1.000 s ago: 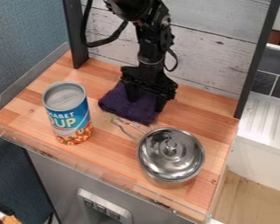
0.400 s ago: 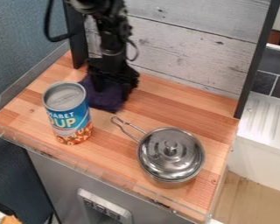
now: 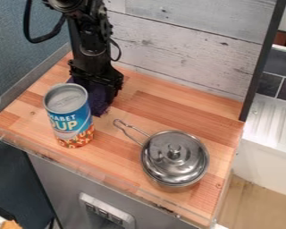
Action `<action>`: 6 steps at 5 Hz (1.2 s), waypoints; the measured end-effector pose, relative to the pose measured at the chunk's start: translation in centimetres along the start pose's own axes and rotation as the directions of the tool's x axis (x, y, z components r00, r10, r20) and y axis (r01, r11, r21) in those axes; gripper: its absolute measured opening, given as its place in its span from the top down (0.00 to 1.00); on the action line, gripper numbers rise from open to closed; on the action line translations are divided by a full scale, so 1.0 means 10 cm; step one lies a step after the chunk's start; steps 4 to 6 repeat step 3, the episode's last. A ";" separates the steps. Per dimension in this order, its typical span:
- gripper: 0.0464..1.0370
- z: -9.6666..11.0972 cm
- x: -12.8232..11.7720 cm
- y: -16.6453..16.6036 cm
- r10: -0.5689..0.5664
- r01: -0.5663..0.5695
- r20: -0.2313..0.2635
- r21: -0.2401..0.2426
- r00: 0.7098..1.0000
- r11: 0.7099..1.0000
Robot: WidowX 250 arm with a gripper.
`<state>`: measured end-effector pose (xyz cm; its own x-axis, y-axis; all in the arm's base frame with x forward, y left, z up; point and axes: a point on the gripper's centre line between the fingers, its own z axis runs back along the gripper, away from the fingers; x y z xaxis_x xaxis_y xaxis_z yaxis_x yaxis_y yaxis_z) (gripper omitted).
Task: Move the purple towel to the left side of the table
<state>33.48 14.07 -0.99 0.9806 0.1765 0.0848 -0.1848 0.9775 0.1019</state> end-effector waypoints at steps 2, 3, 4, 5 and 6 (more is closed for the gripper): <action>0.04 0.47 0.09 -0.01 -0.017 0.020 0.088 -0.034 0.996 0.999; 0.04 0.66 0.07 0.00 -0.042 0.045 0.099 -0.029 0.994 0.999; 0.04 0.66 0.07 0.00 -0.042 0.045 0.099 -0.029 0.994 0.999; 0.04 0.66 0.07 0.00 -0.042 0.045 0.099 -0.029 0.994 0.999; 0.04 0.66 0.07 0.00 -0.042 0.045 0.099 -0.029 0.994 0.999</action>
